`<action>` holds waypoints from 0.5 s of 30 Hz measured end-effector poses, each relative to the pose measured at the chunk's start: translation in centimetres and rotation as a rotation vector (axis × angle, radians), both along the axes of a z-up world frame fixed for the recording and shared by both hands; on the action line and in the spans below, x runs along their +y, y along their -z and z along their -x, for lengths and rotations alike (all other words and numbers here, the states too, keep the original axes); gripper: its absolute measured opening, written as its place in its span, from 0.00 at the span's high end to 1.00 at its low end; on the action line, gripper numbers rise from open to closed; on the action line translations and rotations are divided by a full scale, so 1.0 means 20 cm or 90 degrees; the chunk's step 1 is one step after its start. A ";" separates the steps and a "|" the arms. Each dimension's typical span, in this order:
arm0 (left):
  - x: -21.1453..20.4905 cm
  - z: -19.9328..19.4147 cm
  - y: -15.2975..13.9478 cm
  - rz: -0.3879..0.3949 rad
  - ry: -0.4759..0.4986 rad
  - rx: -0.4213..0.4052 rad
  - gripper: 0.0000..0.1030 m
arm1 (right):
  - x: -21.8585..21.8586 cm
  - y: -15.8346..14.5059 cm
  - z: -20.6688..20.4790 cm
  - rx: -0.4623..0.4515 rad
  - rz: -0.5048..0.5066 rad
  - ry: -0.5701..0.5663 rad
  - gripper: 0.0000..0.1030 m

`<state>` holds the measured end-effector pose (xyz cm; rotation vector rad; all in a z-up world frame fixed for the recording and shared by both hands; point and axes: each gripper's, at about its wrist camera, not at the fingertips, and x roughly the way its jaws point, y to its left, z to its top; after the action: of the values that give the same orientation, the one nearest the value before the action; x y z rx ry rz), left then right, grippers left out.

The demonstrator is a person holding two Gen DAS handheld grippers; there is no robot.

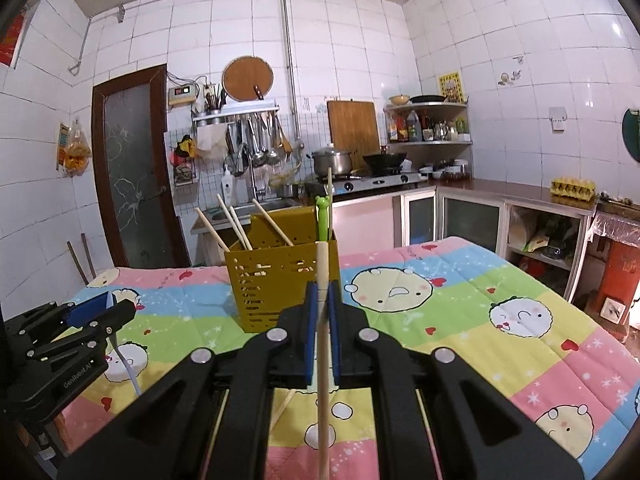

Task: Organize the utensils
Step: 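Carry the held spoon and chopstick up and over the yellow holder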

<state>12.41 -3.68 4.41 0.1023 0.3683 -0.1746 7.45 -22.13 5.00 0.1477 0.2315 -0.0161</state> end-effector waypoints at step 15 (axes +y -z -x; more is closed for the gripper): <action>0.03 0.00 -0.06 0.020 0.012 -0.014 0.95 | -0.01 -0.08 0.02 -0.045 0.005 0.009 0.94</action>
<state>12.45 -3.17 5.64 0.0766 0.3430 -0.1972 7.06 -22.26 6.63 0.1424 0.1598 -0.0260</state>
